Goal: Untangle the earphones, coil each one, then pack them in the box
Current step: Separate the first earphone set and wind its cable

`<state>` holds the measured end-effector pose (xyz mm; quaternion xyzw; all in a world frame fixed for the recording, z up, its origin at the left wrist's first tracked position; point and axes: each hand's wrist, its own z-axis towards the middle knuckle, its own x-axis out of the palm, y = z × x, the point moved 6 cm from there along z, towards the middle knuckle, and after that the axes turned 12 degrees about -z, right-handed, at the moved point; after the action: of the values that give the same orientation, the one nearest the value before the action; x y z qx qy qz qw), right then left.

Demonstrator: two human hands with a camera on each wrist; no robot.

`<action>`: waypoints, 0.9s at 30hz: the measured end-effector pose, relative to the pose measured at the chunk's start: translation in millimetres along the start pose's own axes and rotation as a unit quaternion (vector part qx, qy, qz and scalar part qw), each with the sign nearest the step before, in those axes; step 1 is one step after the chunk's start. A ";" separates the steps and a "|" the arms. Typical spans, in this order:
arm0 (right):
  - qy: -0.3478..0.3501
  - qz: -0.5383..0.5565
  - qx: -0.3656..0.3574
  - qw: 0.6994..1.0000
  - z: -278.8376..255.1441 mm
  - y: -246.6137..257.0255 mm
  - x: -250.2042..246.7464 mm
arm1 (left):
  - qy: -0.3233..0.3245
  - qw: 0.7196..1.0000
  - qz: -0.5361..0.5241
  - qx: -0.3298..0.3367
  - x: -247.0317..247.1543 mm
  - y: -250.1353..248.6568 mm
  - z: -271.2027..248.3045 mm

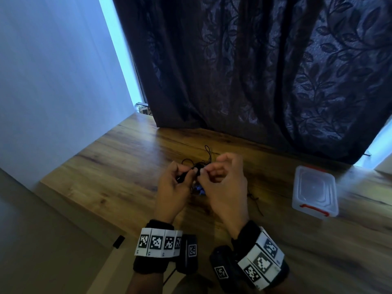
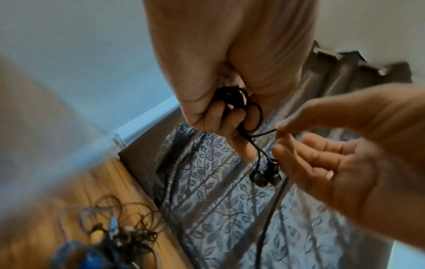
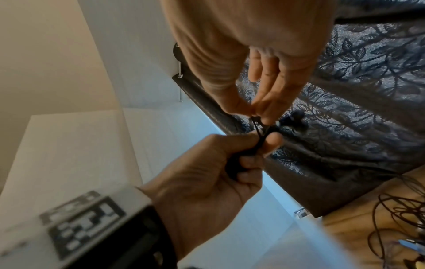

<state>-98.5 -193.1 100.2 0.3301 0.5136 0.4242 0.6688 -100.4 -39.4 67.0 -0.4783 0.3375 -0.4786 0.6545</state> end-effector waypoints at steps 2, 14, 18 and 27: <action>-0.017 0.016 -0.030 0.999 2.4 5.7 -1.2 | 0.000 0.998 -0.059 -0.019 1.4 -0.3 0.1; -0.017 -0.072 -0.160 0.984 -1.3 16.4 3.5 | -0.023 0.975 -0.204 -0.083 3.2 -3.2 -3.8; 0.041 -0.023 -0.119 0.992 0.6 13.3 2.8 | -0.045 0.972 -0.213 -0.084 -0.8 -6.2 -2.9; 0.068 0.011 -0.117 0.991 0.0 16.6 5.9 | -0.062 0.974 -0.211 -0.064 -4.6 -15.6 -3.5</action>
<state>-101.6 -180.7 112.3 0.2258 0.5008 0.5100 0.6620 -109.7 -37.4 80.6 -0.6078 0.2178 -0.5528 0.5268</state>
